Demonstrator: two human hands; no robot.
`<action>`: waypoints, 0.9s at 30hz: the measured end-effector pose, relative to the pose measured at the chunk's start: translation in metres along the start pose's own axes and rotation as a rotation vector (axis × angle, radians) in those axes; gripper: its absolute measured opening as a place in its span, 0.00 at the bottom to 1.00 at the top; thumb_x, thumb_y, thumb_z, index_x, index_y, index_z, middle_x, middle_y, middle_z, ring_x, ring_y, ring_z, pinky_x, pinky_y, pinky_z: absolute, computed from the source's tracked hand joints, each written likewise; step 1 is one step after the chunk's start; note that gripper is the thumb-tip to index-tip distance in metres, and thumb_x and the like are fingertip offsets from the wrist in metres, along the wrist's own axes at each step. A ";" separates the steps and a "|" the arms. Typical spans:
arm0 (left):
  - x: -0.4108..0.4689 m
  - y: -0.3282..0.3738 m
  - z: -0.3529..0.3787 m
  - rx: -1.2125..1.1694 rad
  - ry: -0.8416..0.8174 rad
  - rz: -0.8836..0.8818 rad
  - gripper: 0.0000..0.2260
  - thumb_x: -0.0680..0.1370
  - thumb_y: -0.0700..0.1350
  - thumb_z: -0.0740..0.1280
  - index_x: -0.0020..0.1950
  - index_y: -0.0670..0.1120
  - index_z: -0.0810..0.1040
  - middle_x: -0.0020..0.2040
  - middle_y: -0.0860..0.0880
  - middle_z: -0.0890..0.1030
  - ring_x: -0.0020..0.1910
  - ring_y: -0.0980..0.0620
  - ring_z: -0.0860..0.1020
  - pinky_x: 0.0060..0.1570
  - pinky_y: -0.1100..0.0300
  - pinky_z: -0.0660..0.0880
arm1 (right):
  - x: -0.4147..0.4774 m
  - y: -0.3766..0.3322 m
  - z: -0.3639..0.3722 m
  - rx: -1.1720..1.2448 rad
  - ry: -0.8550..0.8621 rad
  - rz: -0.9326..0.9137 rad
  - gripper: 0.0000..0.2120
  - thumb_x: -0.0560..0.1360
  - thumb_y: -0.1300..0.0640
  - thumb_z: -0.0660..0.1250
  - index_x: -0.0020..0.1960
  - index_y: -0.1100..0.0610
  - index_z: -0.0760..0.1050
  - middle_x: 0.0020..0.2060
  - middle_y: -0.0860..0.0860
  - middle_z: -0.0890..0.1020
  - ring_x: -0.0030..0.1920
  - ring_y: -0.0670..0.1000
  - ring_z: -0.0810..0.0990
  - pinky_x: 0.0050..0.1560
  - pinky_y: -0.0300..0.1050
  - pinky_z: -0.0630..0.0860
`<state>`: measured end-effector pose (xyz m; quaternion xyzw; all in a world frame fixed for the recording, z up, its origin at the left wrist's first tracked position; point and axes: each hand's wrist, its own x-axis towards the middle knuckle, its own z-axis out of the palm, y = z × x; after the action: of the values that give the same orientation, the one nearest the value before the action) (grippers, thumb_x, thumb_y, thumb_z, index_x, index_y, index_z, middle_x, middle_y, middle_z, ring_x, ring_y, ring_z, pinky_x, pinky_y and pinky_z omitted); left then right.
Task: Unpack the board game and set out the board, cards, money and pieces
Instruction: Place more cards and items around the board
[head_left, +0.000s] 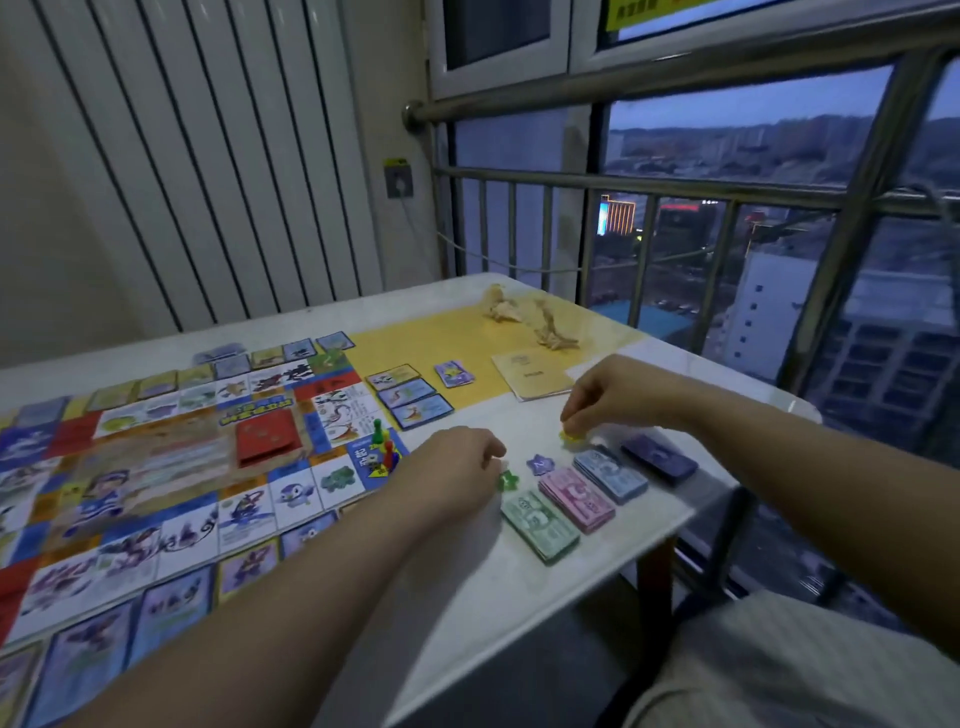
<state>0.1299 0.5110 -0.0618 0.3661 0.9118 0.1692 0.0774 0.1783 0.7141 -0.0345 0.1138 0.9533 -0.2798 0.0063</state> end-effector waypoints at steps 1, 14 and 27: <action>0.005 0.001 0.000 0.007 0.001 -0.004 0.14 0.81 0.47 0.57 0.66 0.49 0.74 0.65 0.49 0.75 0.64 0.50 0.72 0.61 0.56 0.70 | 0.002 0.004 0.003 -0.003 -0.010 0.002 0.02 0.70 0.57 0.74 0.42 0.51 0.83 0.37 0.43 0.83 0.37 0.39 0.77 0.39 0.32 0.71; 0.057 0.012 0.011 0.189 0.014 0.070 0.13 0.81 0.48 0.57 0.59 0.48 0.79 0.56 0.47 0.75 0.56 0.45 0.76 0.52 0.53 0.74 | 0.013 0.043 -0.034 -0.081 0.192 0.067 0.11 0.74 0.56 0.69 0.55 0.56 0.82 0.51 0.49 0.83 0.43 0.45 0.79 0.44 0.34 0.72; 0.061 0.006 0.013 0.133 0.061 0.080 0.13 0.79 0.43 0.58 0.57 0.49 0.81 0.56 0.50 0.78 0.54 0.51 0.76 0.52 0.58 0.73 | 0.046 0.044 -0.037 -0.111 -0.216 0.398 0.17 0.68 0.60 0.76 0.55 0.65 0.78 0.45 0.56 0.83 0.44 0.52 0.81 0.52 0.46 0.80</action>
<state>0.0931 0.5606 -0.0727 0.4011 0.9076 0.1224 0.0183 0.1449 0.7796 -0.0304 0.2685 0.9197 -0.2307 0.1698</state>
